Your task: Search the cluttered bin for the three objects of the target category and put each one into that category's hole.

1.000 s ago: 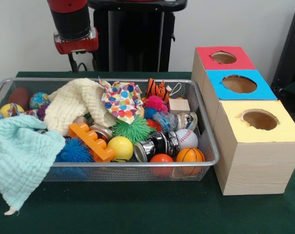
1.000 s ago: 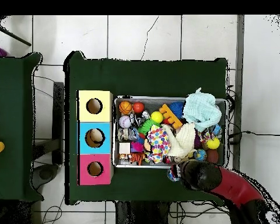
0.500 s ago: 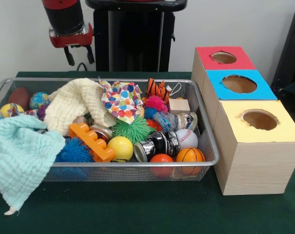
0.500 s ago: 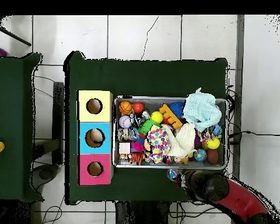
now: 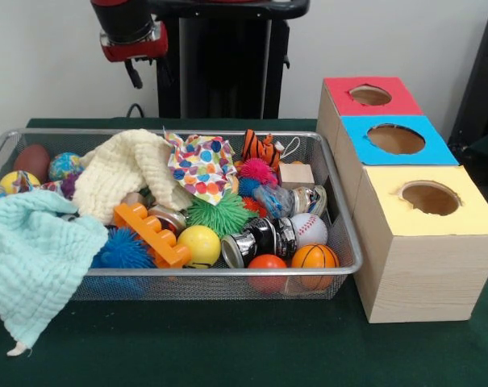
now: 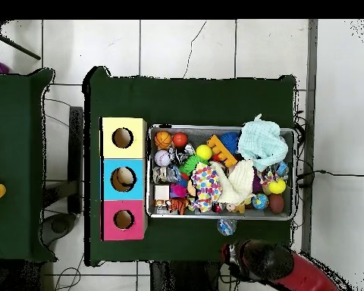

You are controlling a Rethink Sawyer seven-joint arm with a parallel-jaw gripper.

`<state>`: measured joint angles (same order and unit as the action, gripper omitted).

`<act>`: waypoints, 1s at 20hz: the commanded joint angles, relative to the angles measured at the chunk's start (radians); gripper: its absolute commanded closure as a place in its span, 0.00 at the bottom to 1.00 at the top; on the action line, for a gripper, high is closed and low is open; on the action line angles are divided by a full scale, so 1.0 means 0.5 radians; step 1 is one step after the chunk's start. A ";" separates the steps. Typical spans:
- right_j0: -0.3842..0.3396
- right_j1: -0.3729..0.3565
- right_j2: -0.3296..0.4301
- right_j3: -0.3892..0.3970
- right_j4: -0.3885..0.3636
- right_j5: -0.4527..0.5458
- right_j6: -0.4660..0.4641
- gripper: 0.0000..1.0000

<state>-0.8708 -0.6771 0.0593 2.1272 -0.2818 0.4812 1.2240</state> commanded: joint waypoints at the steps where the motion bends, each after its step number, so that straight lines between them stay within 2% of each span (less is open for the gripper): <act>1: 0.017 0.101 0.067 0.058 0.064 -0.277 0.419 0.00; 13: 0.121 0.241 0.184 -0.173 0.131 -0.197 0.317 0.00; 20: 0.109 0.257 0.210 -0.194 0.131 -0.200 0.280 0.00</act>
<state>-0.8209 -0.5891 0.0754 2.1496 -0.2662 0.4193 1.2240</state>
